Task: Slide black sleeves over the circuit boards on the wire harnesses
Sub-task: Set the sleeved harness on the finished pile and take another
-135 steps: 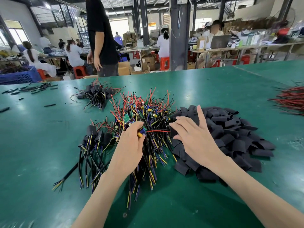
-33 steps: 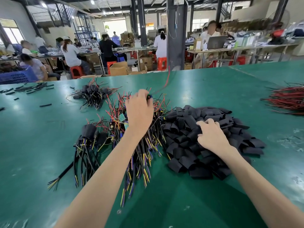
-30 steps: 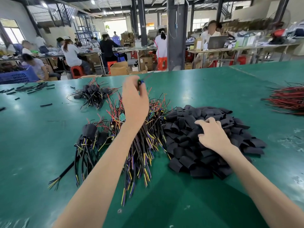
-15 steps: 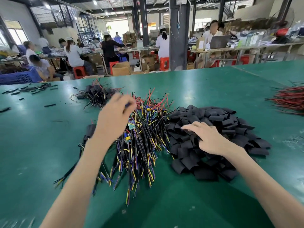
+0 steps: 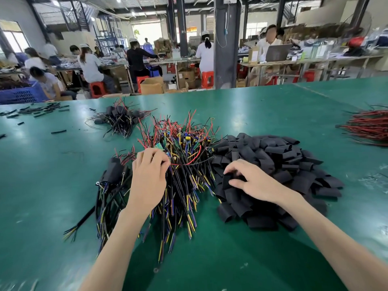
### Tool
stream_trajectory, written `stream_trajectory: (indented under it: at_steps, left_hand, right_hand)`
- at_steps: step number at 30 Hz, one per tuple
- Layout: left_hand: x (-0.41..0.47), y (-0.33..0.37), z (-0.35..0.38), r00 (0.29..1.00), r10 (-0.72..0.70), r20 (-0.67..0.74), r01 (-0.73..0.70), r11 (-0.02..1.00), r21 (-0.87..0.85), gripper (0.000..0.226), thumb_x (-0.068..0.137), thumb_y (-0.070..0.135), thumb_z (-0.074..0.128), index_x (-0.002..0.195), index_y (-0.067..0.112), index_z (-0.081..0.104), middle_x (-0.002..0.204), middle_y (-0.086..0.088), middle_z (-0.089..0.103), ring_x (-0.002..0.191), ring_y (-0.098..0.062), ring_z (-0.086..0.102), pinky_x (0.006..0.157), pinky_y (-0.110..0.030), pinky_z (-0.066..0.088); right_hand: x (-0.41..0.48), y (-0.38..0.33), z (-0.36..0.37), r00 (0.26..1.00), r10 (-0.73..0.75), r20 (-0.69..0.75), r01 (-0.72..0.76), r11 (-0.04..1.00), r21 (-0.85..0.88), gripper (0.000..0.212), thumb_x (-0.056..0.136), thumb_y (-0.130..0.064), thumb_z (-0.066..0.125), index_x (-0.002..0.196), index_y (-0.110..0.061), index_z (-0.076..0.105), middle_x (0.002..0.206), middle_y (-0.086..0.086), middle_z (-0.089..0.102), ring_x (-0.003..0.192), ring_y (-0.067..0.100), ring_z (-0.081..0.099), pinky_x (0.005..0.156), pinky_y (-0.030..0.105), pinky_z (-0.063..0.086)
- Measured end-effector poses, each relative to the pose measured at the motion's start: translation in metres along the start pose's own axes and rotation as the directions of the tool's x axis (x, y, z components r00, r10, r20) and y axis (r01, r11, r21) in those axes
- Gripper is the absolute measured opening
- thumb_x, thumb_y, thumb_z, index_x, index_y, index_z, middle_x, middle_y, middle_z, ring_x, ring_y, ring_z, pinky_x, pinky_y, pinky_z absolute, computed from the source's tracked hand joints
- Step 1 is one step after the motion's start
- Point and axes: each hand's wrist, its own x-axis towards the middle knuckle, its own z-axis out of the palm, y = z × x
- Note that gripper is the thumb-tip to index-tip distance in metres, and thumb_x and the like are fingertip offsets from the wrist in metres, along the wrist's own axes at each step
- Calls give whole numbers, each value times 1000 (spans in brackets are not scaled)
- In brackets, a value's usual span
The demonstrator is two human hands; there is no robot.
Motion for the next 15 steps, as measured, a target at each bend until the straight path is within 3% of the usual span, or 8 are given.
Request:
stream_trajectory:
  at_steps: [3, 6, 8, 12, 15]
  left_hand:
    - [-5, 3, 3, 1000, 1, 21, -1, 1000, 2, 5, 87, 3, 63, 86, 7, 60, 102, -9, 57, 96, -26, 43, 80, -41, 36]
    - [-7, 4, 4, 1000, -8, 22, 8, 1000, 0, 3, 87, 6, 64, 86, 8, 62, 105, -7, 58, 99, -23, 40, 81, -41, 36]
    - [-7, 3, 3, 1000, -22, 21, 22, 1000, 4, 1, 87, 8, 64, 87, 9, 63, 107, -7, 58, 100, -26, 45, 83, -41, 36]
    - [-7, 3, 2, 999, -30, 15, 29, 1000, 7, 1, 87, 9, 65, 87, 9, 64, 107, -7, 58, 100, -29, 47, 83, -41, 36]
    - [-7, 3, 2, 999, -45, 15, 45, 999, -5, 1, 87, 10, 65, 88, 9, 65, 108, -6, 58, 102, -28, 47, 85, -39, 34]
  right_hand:
    - [1, -1, -4, 989, 15, -144, -8, 999, 51, 28, 79, -4, 71, 96, -22, 58, 93, -5, 53, 82, 8, 53, 75, 14, 38]
    - [2, -1, -7, 970, 65, -235, -33, 990, 139, 47, 72, 5, 73, 107, -21, 56, 103, 3, 49, 87, 14, 58, 84, 19, 46]
    - [0, 0, -7, 983, 88, -162, -53, 976, 211, 58, 74, 12, 67, 114, -27, 50, 114, 3, 43, 103, 13, 55, 97, 25, 44]
    - [-2, -2, -7, 997, 77, 23, -80, 935, 344, 91, 66, 30, 36, 122, -41, 42, 136, -8, 31, 135, 3, 26, 110, 20, 22]
    - [-3, -7, -13, 996, 85, 28, -86, 829, 553, 101, 57, 36, 23, 117, -41, 50, 139, -2, 36, 134, 5, 33, 108, 23, 32]
